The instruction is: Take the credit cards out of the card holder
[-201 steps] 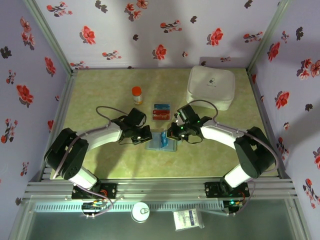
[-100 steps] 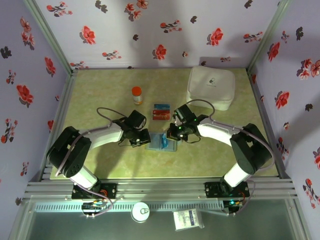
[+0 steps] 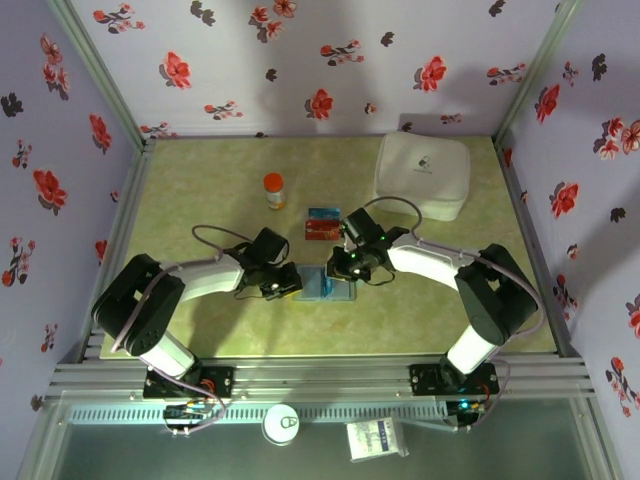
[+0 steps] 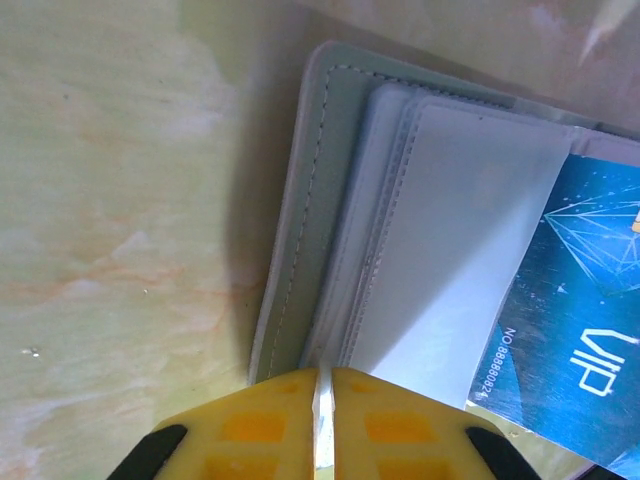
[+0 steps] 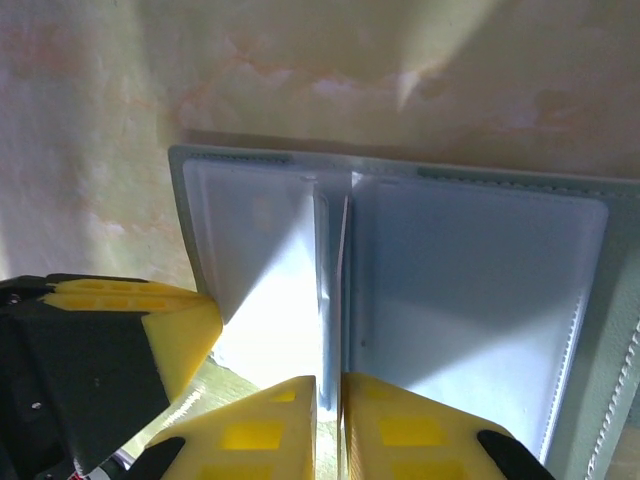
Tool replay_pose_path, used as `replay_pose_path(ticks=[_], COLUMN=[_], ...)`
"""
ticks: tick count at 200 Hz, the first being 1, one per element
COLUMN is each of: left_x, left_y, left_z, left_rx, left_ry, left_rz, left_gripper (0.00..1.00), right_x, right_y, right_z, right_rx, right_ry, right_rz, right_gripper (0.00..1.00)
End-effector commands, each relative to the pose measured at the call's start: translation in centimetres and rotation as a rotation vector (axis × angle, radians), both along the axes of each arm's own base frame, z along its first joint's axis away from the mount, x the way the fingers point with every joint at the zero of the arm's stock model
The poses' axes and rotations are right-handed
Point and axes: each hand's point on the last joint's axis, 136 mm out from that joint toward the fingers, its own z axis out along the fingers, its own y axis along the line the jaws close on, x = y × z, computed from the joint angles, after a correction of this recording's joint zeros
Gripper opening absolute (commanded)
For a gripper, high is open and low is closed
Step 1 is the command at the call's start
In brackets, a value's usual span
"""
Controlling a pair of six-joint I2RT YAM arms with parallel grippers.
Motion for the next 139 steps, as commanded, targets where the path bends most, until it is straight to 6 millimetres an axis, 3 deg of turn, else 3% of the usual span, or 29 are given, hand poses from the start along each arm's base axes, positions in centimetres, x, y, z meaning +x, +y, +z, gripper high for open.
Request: replay_pose_path(ticks=[1, 27, 65, 110, 139], left_x=[-0.8, -0.8, -0.8, -0.2, 0.4], left_y=[0.3, 0.3, 0.3, 0.9, 1.4], left_z=[-0.5, -0.5, -0.4, 1.7, 3.1], left_rx=[-0.001, -0.003, -0.003, 0.016, 0.024], left_ry=[0.030, 0.033, 0.033, -0.021, -0.059], left_rz=[0.010, 0.011, 0.013, 0.021, 0.023], left_gripper=[0.11, 0.11, 0.10, 0.10, 0.10], right_x=[-0.4, -0.6, -0.5, 0.0, 0.7], right_y=[-0.5, -0.7, -0.8, -1.6, -1.8], right_z=[0.2, 0.1, 0.3, 2.7, 4.5], right_rx=[-0.034, -0.043, -0.059, -0.091, -0.107], right_ry=[-0.003, -0.001, -0.011, -0.083, -0.147], right_rz=[-0.010, -0.014, -0.019, 0.016, 0.129], right_gripper=[0.15, 0.15, 0.06, 0.03, 0.03])
